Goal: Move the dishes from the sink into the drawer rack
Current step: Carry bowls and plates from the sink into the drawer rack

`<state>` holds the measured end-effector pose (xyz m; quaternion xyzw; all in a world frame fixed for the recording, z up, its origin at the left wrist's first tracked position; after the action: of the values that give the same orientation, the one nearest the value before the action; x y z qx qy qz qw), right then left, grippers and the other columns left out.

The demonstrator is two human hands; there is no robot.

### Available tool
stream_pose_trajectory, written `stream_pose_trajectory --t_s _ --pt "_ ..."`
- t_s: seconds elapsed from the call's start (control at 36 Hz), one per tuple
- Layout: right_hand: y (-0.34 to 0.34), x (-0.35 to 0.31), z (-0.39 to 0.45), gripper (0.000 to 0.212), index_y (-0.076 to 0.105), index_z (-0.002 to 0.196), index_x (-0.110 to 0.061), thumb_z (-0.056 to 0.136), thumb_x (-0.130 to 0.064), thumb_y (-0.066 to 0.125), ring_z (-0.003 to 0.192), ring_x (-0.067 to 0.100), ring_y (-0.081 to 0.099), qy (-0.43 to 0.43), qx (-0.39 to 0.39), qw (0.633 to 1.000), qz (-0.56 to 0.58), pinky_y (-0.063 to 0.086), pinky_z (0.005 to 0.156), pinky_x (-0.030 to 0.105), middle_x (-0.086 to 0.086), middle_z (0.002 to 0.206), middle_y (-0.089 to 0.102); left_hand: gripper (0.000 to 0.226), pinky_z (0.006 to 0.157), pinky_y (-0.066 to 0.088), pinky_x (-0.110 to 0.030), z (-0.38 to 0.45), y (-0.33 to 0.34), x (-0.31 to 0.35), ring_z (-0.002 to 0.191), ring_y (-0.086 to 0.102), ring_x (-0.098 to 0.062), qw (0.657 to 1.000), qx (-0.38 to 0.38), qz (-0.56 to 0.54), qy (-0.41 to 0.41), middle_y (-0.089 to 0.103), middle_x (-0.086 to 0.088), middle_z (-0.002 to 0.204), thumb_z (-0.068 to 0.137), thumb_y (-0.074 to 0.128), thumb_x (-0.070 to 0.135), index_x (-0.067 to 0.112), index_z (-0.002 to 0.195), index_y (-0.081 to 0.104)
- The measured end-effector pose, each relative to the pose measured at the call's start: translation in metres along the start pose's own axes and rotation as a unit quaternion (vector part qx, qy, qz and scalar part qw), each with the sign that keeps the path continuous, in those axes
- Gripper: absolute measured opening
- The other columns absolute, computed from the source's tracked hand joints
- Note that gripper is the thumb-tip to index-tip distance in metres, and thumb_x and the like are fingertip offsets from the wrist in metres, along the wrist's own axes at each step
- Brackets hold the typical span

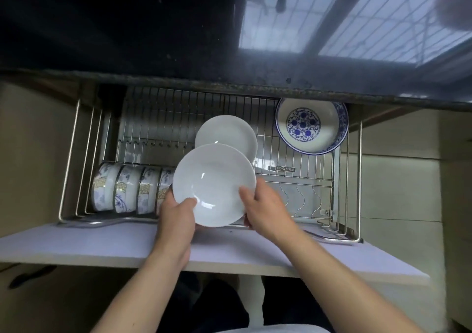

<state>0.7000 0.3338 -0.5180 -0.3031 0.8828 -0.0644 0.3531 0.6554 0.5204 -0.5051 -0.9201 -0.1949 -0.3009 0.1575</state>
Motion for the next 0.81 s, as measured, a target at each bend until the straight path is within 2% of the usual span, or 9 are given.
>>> stream_pose_trajectory --t_s 0.08,0.17,0.22,0.28,0.36,0.5,0.61,0.69,0.81 --pt "-0.004 -0.005 0.019 0.024 0.048 0.121 -0.013 0.102 -0.024 0.036 0.088 0.036 0.059 -0.018 0.066 0.996 -0.058 0.05 0.073 0.043 0.014 0.103 0.065 0.037 0.088 0.061 -0.048 -0.002 0.004 0.004 0.113 0.066 -0.021 0.999 -0.033 -0.029 0.006 0.068 0.004 0.123 0.101 0.052 0.01 0.035 0.128 0.06" --pt "-0.016 -0.02 0.038 0.043 0.035 0.146 -0.016 0.103 -0.017 0.036 0.09 0.034 0.053 -0.044 0.1 0.99 -0.084 0.038 0.071 0.039 0.01 0.101 0.056 0.04 0.092 0.059 -0.047 -0.006 0.007 0.008 0.115 0.066 -0.018 0.997 -0.065 -0.035 0.02 0.063 0.011 0.132 0.107 0.047 0.032 0.039 0.146 0.047" --pt "-0.023 -0.029 0.052 0.044 0.034 0.146 -0.009 0.103 -0.014 0.037 0.092 0.041 0.057 -0.051 0.125 0.985 -0.108 0.036 0.069 0.039 0.015 0.096 0.056 0.049 0.096 0.056 -0.047 -0.004 0.004 0.007 0.12 0.063 -0.018 0.997 -0.062 -0.034 0.026 0.054 0.014 0.141 0.107 0.044 0.041 0.042 0.155 0.033" --pt "-0.029 -0.034 0.066 0.042 0.036 0.142 -0.003 0.1 -0.009 0.04 0.098 0.047 0.059 -0.044 0.145 0.981 -0.119 0.039 0.07 0.043 0.025 0.103 0.061 0.052 0.096 0.056 -0.045 -0.002 0.0 0.005 0.121 0.062 -0.019 0.998 -0.051 -0.031 0.028 0.05 0.013 0.14 0.108 0.043 0.041 0.041 0.157 0.029" --pt "-0.036 -0.037 0.079 0.039 0.041 0.137 -0.004 0.099 -0.009 0.039 0.107 0.048 0.058 -0.021 0.173 0.977 -0.121 0.038 0.074 0.042 0.028 0.117 0.064 0.049 0.087 0.058 -0.039 0.002 -0.004 0.002 0.116 0.065 -0.018 0.999 -0.031 -0.033 0.023 0.051 0.013 0.135 0.107 0.047 0.035 0.037 0.155 0.035" --pt "-0.031 -0.03 0.093 0.056 0.032 0.151 -0.009 0.096 -0.007 0.04 0.111 0.047 0.059 0.003 0.19 0.969 -0.159 0.035 0.074 0.041 0.026 0.117 0.067 0.043 0.082 0.06 -0.036 0.004 -0.003 0.0 0.108 0.069 -0.017 0.999 -0.032 -0.039 0.006 0.054 0.023 0.115 0.106 0.048 0.023 0.038 0.146 0.046" --pt "-0.03 -0.026 0.095 0.046 0.04 0.144 -0.007 0.099 -0.008 0.041 0.108 0.044 0.061 0.02 0.208 0.961 -0.182 0.035 0.07 0.038 0.023 0.115 0.068 0.043 0.081 0.061 -0.036 0.005 -0.002 -0.001 0.107 0.069 -0.019 0.999 -0.041 -0.032 0.003 0.058 0.018 0.118 0.105 0.05 0.02 0.038 0.144 0.051" --pt "-0.027 -0.02 0.093 0.035 0.044 0.135 -0.003 0.105 -0.022 0.044 0.109 0.043 0.062 0.036 0.212 0.956 -0.197 0.037 0.072 0.04 0.022 0.117 0.067 0.04 0.079 0.062 -0.035 0.005 -0.002 -0.002 0.104 0.071 -0.02 0.999 -0.038 -0.012 0.007 0.06 0.011 0.123 0.104 0.05 0.02 0.037 0.141 0.055" --pt "-0.026 -0.019 0.08 0.049 0.036 0.14 -0.001 0.107 -0.037 0.043 0.111 0.043 0.062 0.053 0.175 0.974 -0.134 0.043 0.078 0.043 0.024 0.121 0.064 0.03 0.083 0.061 -0.037 -0.005 0.0 0.006 0.099 0.071 -0.021 0.998 -0.047 0.045 0.016 0.065 0.004 0.115 0.104 0.051 0.016 0.032 0.128 0.06"
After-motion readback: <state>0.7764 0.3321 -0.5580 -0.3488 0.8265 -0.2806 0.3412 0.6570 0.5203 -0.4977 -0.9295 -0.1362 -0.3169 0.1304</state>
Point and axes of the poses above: each hand's wrist, its own z-axis towards the middle knuckle, its own y-axis out of the palm, x = y × z, the point moved 8 cm from there along z, towards the middle knuckle
